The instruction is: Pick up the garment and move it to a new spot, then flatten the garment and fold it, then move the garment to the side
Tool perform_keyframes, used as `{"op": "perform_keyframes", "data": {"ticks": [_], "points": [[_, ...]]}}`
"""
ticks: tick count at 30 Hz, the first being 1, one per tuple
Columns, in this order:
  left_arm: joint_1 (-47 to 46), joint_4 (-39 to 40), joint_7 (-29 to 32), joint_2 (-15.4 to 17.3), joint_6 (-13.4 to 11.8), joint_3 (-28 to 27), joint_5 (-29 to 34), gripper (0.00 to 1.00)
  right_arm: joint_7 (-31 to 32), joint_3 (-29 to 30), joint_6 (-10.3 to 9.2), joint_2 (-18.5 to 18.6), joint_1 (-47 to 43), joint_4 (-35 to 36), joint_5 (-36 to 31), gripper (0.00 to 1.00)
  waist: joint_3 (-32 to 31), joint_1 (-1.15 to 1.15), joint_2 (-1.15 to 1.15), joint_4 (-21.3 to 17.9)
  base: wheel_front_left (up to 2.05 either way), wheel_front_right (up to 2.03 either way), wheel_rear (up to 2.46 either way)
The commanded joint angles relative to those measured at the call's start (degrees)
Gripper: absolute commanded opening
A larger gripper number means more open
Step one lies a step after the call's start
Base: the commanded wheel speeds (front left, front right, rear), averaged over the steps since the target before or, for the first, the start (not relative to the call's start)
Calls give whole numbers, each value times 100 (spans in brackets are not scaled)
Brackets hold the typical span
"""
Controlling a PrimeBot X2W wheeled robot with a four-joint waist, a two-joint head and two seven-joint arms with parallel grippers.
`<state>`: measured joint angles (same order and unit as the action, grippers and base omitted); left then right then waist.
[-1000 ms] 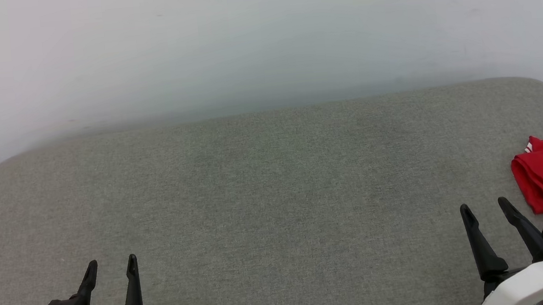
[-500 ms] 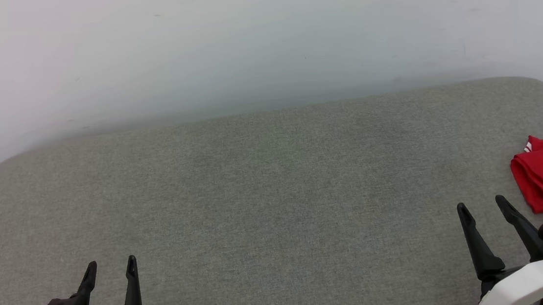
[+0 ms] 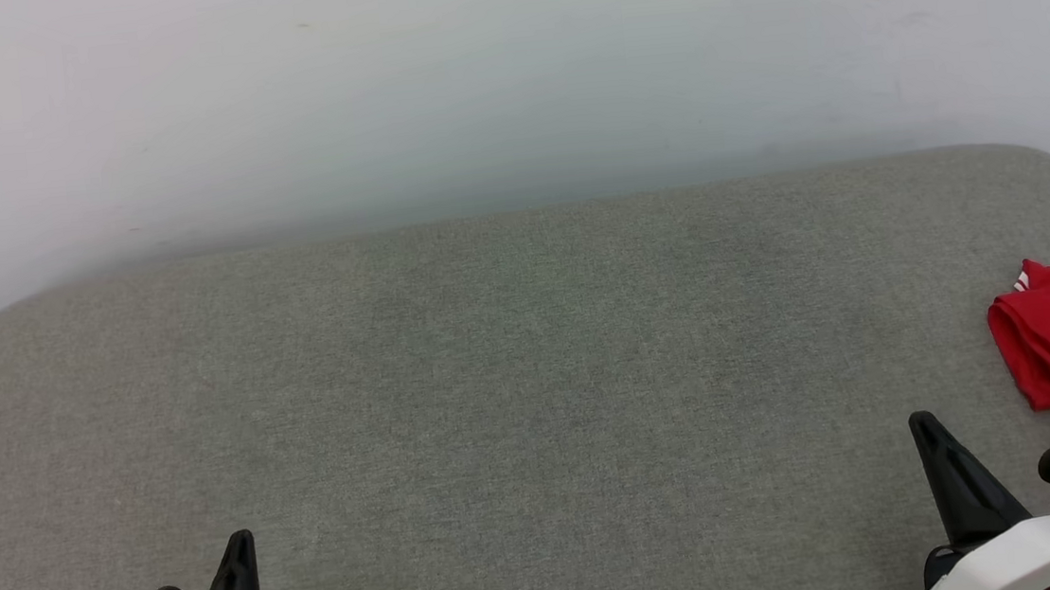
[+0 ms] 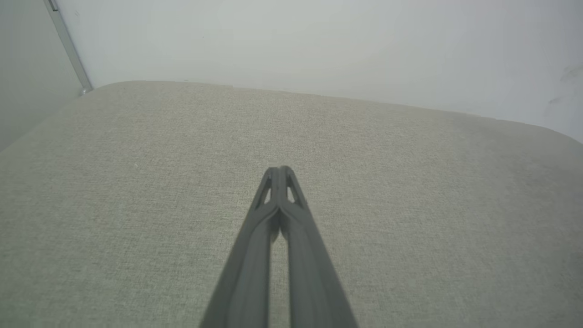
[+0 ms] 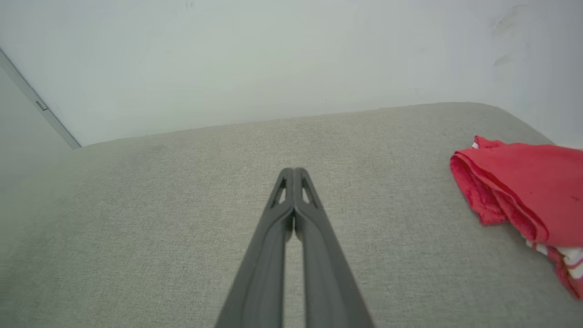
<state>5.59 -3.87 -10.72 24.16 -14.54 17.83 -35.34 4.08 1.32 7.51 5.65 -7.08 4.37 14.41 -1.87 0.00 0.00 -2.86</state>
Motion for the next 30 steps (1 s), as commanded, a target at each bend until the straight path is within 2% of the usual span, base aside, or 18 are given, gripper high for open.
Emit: {"op": "perform_keyframes", "data": {"ticks": [1, 17, 30], "points": [[-137, 46, 40, -7, 71, -137, -202, 0, 2, 26, 0, 3, 143, 21, 282, 0, 2, 0, 0, 5, 0, 0, 0], [-392, -222, 374, -429, 539, -599, -1405, 0, 38, 116, -1, -42, 417, -377, 1907, 0, 28, 0, 0, 43, 0, 0, 0], [-549, -376, 595, -709, 832, -903, -2169, 0, 67, 177, -1, -76, 591, -629, 2938, 0, 49, 0, 0, 71, 0, 0, 0]]}}
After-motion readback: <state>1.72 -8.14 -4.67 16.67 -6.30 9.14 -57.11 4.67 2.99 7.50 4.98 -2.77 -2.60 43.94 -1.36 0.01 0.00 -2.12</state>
